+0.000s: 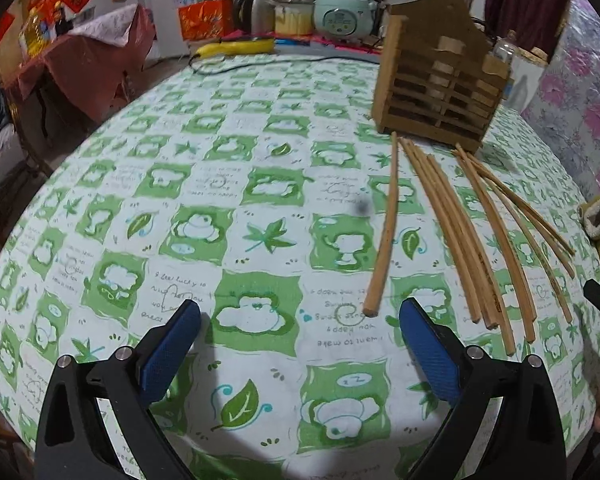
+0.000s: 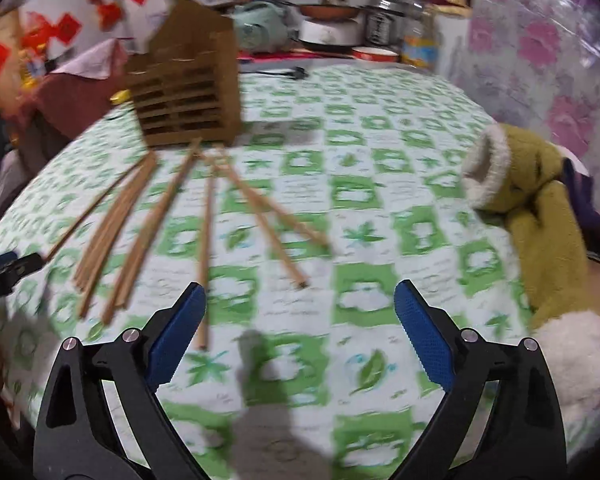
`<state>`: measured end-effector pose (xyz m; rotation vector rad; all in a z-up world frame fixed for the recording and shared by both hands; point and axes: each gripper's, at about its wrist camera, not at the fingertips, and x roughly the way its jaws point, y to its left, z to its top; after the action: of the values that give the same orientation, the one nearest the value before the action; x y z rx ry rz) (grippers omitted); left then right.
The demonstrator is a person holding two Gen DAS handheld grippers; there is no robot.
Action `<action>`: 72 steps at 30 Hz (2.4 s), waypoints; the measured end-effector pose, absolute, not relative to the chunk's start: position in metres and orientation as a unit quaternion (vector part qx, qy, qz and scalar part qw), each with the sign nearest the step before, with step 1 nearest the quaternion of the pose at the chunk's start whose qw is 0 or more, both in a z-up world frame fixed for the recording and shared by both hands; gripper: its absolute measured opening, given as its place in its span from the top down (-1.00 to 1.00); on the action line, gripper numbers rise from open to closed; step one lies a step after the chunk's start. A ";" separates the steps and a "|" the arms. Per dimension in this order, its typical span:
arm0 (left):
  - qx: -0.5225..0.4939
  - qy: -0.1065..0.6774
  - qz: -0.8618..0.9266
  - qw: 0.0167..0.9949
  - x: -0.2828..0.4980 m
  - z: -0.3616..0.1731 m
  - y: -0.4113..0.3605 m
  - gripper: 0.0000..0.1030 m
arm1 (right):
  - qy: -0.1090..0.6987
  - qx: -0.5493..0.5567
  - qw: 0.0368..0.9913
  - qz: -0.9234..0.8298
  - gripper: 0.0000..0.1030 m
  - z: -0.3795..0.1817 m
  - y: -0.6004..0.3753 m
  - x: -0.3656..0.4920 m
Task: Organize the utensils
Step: 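Close the left tool on one wooden chopstick while the right tool grasps another, then lift both held chopsticks and lower them into the wooden holder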
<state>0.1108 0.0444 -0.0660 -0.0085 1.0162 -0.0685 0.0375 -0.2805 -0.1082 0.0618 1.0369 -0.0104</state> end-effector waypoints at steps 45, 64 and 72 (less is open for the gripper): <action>0.039 0.488 -0.148 0.859 0.115 -0.066 0.001 0.89 | 0.516 0.054 0.848 0.109 0.76 -0.134 -0.308 0.079; 0.037 0.368 -0.122 0.921 0.136 0.045 0.003 0.87 | 0.360 0.053 0.928 0.083 0.84 -0.023 -0.304 0.089; 0.035 0.331 -0.137 0.933 0.156 0.085 -0.018 0.88 | 0.376 0.033 0.918 0.118 0.41 -0.010 -0.282 0.117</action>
<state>0.1557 -0.0181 0.0853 0.0725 0.6766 -0.2804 0.1170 -0.2819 -0.0104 0.0677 0.7728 0.2434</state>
